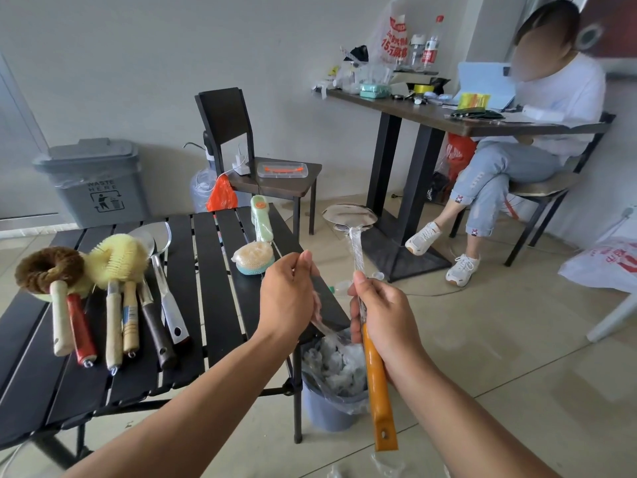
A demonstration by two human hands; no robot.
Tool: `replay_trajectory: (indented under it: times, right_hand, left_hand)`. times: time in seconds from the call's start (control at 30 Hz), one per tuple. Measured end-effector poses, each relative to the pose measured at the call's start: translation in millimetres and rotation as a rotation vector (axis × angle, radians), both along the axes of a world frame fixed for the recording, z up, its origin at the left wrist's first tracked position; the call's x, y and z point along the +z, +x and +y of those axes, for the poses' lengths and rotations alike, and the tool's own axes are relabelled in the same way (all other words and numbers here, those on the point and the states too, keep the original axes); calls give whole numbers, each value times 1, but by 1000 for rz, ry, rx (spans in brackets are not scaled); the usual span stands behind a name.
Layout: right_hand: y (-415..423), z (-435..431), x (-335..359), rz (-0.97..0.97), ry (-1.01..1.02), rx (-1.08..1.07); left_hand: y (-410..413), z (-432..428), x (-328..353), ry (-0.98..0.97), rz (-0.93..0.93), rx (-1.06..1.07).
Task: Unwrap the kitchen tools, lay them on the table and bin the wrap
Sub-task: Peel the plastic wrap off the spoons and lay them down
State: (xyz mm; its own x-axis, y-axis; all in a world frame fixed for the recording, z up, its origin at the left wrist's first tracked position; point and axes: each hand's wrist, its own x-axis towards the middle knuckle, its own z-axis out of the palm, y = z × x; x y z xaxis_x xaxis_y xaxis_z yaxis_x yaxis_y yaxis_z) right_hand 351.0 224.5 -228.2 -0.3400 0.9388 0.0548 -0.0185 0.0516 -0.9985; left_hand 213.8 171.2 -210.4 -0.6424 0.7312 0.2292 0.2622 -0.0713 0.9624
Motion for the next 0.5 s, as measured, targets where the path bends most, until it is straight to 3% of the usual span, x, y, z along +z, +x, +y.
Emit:
replay_trajectory:
  times: [0.5]
  right_hand:
    - [1, 9, -1, 71, -86, 45]
  left_hand:
    - [-9, 6, -3, 26, -67, 46]
